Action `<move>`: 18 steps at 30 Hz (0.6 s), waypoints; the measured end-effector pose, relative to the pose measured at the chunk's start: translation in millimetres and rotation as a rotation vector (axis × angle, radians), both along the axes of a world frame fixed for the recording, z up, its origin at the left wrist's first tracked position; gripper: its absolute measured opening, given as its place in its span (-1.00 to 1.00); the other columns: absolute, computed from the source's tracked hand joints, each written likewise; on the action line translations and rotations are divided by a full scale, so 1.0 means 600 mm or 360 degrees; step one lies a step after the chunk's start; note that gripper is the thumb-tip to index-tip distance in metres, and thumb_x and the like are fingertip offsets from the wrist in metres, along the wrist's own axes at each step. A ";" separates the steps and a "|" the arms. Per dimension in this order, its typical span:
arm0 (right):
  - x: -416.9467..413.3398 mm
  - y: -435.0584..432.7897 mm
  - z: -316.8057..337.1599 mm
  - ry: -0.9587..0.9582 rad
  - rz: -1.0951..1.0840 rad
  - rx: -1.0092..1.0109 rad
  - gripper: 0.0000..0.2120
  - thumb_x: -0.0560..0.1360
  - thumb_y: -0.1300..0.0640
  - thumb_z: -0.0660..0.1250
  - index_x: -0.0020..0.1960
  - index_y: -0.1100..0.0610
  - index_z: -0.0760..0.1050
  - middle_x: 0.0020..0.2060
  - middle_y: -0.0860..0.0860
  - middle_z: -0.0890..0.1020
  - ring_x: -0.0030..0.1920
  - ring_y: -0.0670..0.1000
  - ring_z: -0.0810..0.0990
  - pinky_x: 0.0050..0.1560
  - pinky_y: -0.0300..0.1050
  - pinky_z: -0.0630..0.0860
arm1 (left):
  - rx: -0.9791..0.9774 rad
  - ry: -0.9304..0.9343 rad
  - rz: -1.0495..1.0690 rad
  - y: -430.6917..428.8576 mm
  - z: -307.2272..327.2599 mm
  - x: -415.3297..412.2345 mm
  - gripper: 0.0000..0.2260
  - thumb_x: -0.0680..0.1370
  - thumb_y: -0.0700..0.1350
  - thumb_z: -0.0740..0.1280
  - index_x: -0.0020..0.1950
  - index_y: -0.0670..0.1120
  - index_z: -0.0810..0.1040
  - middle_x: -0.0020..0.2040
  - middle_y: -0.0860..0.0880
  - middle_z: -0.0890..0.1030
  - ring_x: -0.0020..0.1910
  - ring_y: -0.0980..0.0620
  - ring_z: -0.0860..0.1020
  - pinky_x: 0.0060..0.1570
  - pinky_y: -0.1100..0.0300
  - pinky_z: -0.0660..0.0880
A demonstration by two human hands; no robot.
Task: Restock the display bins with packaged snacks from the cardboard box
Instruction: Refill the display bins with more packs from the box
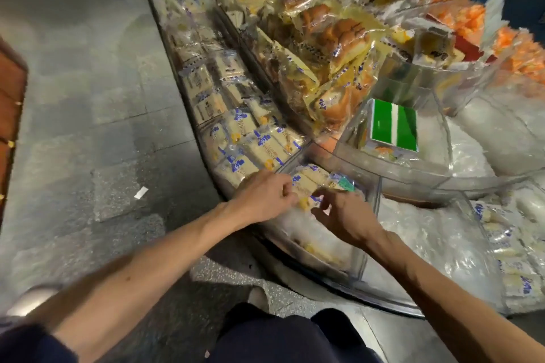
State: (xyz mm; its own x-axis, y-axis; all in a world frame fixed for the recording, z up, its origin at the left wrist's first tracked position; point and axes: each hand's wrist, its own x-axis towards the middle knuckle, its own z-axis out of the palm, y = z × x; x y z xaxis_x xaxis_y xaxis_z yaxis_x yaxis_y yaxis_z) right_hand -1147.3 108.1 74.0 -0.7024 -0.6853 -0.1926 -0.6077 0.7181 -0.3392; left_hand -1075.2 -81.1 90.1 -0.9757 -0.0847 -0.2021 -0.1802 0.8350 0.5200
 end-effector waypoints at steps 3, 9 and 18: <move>0.044 -0.072 0.062 -0.0048 0.0516 -0.0247 -0.67 0.56 -0.11 0.31 0.26 0.02 0.51 -0.08 -0.03 0.67 -0.07 0.11 0.65 -0.05 0.05 0.57 | -0.0169 0.0340 0.0640 -0.036 0.093 0.131 -0.75 0.54 0.06 0.40 -0.27 0.01 0.47 -0.28 0.14 0.46 -0.15 0.11 0.45 -0.10 0.16 0.28; 0.242 -0.140 0.097 -0.0323 0.1248 -0.0583 -0.83 0.52 -0.07 0.40 -0.04 0.02 0.53 -0.22 -0.13 0.59 -0.16 0.07 0.63 -0.14 -0.01 0.55 | -0.0100 0.0245 0.1608 0.015 0.159 0.454 -0.81 0.50 0.16 0.38 -0.22 0.16 0.44 -0.35 0.08 0.54 -0.24 0.06 0.55 -0.18 0.11 0.44; 0.667 -0.186 0.053 -0.0638 0.2270 -0.0274 -0.74 0.56 -0.12 0.30 0.17 -0.01 0.52 -0.01 -0.07 0.64 0.10 0.01 0.58 0.06 -0.16 0.38 | -0.0187 0.0073 0.2902 0.232 0.088 0.907 -0.80 0.55 -0.02 0.43 -0.19 0.06 0.43 -0.20 0.10 0.56 -0.20 0.11 0.52 -0.20 0.25 0.36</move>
State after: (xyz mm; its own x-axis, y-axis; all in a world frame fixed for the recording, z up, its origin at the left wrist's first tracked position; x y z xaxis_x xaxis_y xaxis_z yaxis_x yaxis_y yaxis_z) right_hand -747.3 -3.6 105.8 0.6406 -0.7660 -0.0529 -0.5942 -0.4510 -0.6660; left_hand -530.8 58.1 142.8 0.3360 -0.9370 -0.0959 -0.7917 -0.3362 0.5101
